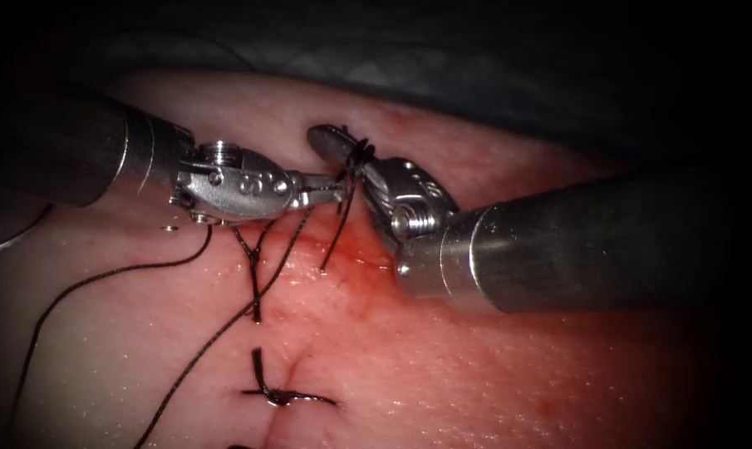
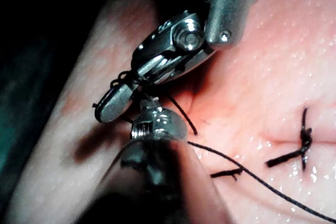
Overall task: Wound Closure
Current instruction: Grasp the tail end of the suture with the right gripper
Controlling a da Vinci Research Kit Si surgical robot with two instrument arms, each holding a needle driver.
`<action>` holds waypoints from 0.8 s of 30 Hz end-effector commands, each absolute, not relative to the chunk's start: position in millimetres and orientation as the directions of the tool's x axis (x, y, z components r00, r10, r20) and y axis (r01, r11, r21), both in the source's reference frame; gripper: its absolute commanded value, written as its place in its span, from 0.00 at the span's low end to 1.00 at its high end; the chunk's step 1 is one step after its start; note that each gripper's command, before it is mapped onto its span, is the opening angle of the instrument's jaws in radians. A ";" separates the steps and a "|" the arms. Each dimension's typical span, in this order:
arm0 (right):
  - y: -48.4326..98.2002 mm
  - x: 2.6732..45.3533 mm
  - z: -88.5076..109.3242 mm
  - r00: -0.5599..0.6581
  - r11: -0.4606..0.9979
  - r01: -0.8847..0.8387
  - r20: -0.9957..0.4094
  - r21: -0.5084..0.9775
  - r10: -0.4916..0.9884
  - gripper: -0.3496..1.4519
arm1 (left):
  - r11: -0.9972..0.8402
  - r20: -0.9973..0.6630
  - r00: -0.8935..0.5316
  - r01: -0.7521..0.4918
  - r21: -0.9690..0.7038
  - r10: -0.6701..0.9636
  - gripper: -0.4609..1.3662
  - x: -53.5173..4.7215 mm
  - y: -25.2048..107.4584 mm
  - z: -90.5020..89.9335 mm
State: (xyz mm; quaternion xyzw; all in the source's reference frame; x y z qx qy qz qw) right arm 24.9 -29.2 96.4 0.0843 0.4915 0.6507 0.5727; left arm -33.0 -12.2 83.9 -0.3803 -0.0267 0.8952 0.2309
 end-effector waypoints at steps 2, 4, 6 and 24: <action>-29.2 24.9 96.3 -0.330 0.137 -0.665 -0.453 0.734 0.828 0.00 | -0.893 -0.668 -0.604 -0.388 -0.230 0.434 0.06 -33.1 -12.2 83.9; -29.2 24.9 96.3 -0.330 0.136 -0.665 -0.453 0.734 0.828 0.00 | -0.893 -0.669 -0.604 -0.387 -0.230 0.434 0.06 -33.1 -12.1 83.9; -29.2 24.9 96.3 -0.330 0.136 -0.665 -0.453 0.734 0.828 0.00 | -0.893 -0.669 -0.603 -0.387 -0.231 0.435 0.06 -33.1 -12.1 83.8; -29.2 24.9 96.3 -0.330 0.136 -0.665 -0.452 0.734 0.829 0.73 | -0.893 -0.669 -0.602 -0.385 -0.233 0.435 0.06 -33.1 -12.1 83.6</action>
